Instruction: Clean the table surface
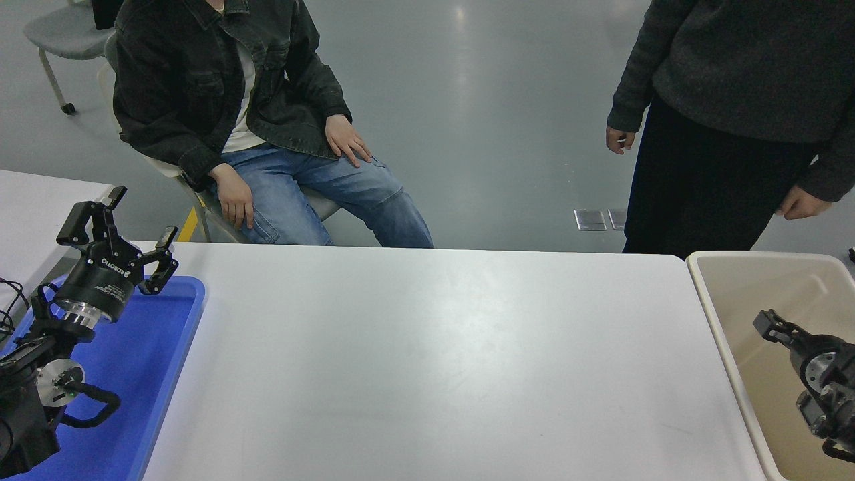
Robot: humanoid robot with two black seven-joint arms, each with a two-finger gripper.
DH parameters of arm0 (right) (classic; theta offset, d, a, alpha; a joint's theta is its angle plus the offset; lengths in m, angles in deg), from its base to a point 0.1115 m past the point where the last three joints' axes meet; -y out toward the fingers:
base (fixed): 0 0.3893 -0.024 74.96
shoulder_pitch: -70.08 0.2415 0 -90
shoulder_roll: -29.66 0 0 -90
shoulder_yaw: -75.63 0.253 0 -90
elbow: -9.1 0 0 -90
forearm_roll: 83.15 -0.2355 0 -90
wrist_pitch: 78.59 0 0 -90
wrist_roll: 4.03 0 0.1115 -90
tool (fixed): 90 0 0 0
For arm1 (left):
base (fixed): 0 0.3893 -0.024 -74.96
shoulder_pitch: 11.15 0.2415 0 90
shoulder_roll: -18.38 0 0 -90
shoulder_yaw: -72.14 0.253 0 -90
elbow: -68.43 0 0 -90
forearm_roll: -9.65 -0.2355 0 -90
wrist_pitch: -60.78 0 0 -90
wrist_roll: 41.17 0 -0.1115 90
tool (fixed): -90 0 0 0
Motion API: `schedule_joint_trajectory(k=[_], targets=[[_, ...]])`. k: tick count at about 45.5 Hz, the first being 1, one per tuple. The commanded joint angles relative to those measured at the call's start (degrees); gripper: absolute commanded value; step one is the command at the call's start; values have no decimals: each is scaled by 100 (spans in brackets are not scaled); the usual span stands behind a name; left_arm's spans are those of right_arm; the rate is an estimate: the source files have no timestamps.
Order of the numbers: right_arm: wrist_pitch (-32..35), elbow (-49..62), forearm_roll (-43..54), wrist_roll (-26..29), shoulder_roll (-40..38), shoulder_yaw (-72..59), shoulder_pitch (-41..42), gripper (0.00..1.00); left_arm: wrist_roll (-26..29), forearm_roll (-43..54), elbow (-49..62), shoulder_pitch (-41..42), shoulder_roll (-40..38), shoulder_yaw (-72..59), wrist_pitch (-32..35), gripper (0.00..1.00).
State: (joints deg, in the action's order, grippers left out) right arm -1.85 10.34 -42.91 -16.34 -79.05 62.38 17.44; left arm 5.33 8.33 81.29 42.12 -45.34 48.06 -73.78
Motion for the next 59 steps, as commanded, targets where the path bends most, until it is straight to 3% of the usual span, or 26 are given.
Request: schedule_joint_trajectory(k=[1,8,18,34,49,59], targets=[[-18,-18,-33,0,-10,32,70,100,0,0,-3,0,0,0,0,100],[-1,-184,-498,-17,-89,208,158,100,0,0,-3,0,0,9,0,100],[0,-1256,-1018,-53,-765,831,272,100,0,0,-3,0,0,0,0,100],[43,-4508,-1035,-61,-2286,2950,131,100,0,0,-3,0,0,0,0,100],[8,-5686,-1817,-70,-2269,4066,-88,100,0,0,-3,0,0,0,0,100],[-114,-6275,-2134,-70,-1839,4672,-255,100,0,0,6,0,0,0,0,100]])
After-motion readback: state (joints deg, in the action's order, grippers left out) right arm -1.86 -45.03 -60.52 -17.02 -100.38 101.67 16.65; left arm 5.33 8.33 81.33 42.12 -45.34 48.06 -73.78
